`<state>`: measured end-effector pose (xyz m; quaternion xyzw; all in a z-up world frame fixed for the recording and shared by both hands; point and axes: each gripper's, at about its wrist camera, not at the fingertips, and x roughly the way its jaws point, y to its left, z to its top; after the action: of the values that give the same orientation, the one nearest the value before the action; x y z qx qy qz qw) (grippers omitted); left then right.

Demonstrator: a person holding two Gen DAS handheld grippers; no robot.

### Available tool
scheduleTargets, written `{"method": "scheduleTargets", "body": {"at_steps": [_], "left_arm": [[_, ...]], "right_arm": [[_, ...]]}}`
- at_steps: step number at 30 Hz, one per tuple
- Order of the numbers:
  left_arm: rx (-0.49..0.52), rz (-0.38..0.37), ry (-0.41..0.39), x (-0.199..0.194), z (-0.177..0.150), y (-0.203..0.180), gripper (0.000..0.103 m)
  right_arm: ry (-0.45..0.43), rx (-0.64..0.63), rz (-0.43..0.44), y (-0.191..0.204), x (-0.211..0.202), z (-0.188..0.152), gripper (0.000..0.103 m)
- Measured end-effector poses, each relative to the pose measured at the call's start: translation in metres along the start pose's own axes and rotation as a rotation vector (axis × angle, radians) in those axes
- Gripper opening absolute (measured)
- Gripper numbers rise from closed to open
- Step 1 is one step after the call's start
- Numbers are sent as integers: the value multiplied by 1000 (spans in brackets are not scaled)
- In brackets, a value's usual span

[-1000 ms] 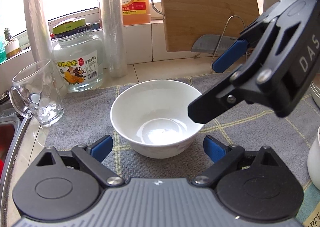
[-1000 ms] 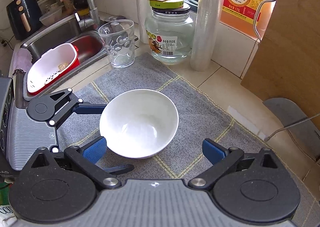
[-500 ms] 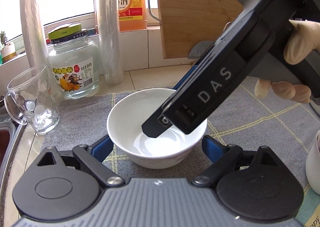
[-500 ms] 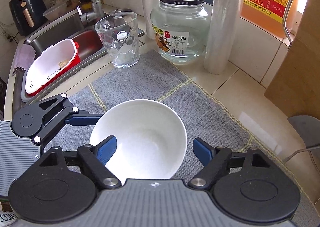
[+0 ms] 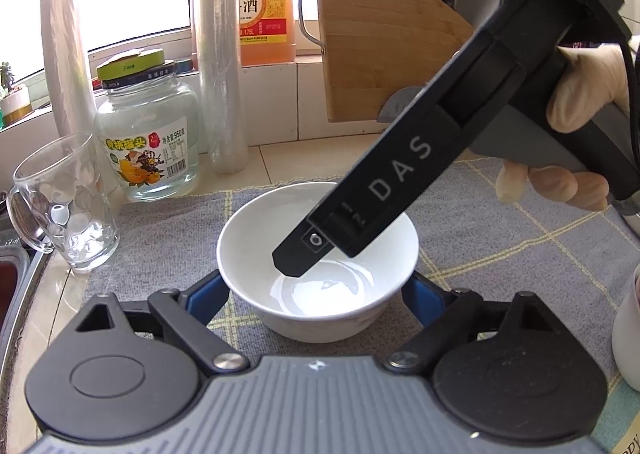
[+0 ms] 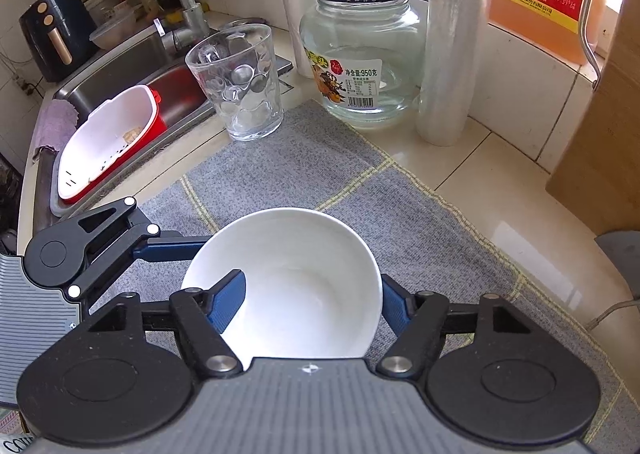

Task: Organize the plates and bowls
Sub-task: 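Lift and carry the bowl with the right gripper toward the bowl stack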

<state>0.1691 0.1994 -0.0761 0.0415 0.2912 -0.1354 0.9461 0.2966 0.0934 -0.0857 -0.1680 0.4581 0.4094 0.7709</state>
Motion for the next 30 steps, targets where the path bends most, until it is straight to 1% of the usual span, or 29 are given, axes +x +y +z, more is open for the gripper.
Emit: {"method": "scheduleTargets", "body": {"at_steps": [6, 12, 20, 25, 30], "left_arm": [[4, 2, 11, -1, 1, -2, 92], [25, -2, 15, -11, 5, -6, 92], [47, -23, 15, -30, 7, -16, 92], [58, -33, 26, -42, 7, -23, 92], [73, -45, 20, -57, 7, -33, 92]], "right_arm": [[0, -6, -6, 3, -2, 0, 76], [-6, -4, -3, 8, -10, -5, 76], [-16, -7, -8, 22, -32, -14, 76], [-36, -2, 1, 31, -47, -21, 76], [-53, -4, -4, 39, -63, -31, 76]]}}
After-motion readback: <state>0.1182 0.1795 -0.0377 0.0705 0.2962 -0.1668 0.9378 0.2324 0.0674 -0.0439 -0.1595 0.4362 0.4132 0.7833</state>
